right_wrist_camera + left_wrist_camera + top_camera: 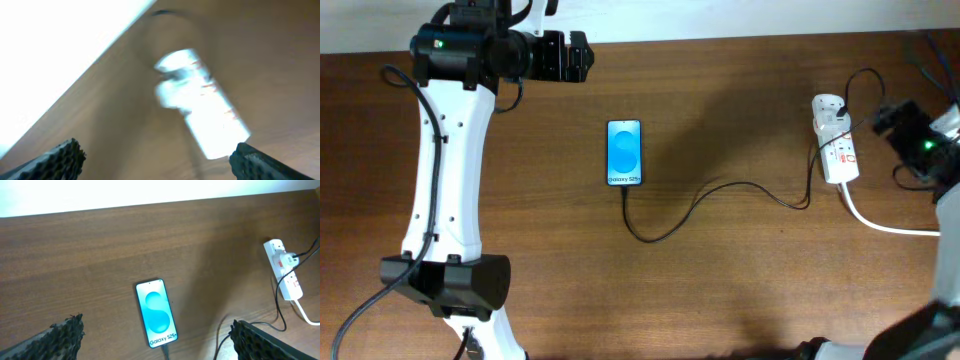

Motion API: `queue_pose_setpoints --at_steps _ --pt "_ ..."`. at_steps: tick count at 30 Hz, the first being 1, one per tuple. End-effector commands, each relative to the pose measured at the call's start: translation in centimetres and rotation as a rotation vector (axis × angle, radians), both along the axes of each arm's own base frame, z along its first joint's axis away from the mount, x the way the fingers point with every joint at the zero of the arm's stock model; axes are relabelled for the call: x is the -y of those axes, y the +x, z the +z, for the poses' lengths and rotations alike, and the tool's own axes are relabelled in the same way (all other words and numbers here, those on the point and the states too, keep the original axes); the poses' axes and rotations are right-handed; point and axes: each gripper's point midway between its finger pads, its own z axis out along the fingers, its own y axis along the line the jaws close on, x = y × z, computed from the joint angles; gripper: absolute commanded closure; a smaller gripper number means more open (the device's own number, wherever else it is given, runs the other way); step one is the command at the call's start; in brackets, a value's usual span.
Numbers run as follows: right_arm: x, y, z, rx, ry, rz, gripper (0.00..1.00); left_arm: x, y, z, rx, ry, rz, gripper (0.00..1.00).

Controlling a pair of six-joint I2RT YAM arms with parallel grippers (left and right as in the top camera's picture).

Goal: Plug charger to phone and switch on socket

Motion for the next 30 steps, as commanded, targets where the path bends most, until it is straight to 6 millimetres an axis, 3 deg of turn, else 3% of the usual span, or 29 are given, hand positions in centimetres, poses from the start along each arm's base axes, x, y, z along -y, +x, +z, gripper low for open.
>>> queue_pose_setpoints --at_steps 1,5,8,11,14,21,26,30 --pt "-9.7 -1.8 6.4 0.167 -0.029 0.373 0.02 0.0 -0.3 1.0 0.027 0.006 -0.009 0.0" --pt "-16.8 -7.4 10.3 0.214 -0.104 0.557 0.02 0.0 -0.3 1.0 0.028 0.007 -0.009 0.01" --pt "-19.8 -11.3 11.4 0.213 -0.079 0.615 0.02 0.0 -0.3 1.0 0.027 0.006 -0.009 0.01" --pt "-20.4 -13.3 11.6 0.208 -0.114 0.632 0.02 0.0 -0.3 1.0 0.027 0.006 -0.009 0.01" --pt "-20.9 -15.2 10.4 0.165 -0.172 0.707 0.02 0.0 -0.3 1.0 0.028 0.007 -0.009 0.01" --pt "-22.4 -15.7 7.5 0.125 -0.195 0.793 0.02 0.0 -0.3 1.0 0.027 0.006 -0.009 0.01" --pt "-23.4 -13.8 7.1 0.439 -0.424 0.79 0.02 0.0 -0.3 1.0 0.027 0.006 -0.009 0.01" --pt "-21.8 -13.7 4.1 0.539 -0.508 0.614 0.02 0.0 -0.3 1.0 0.028 0.007 -0.009 0.01"
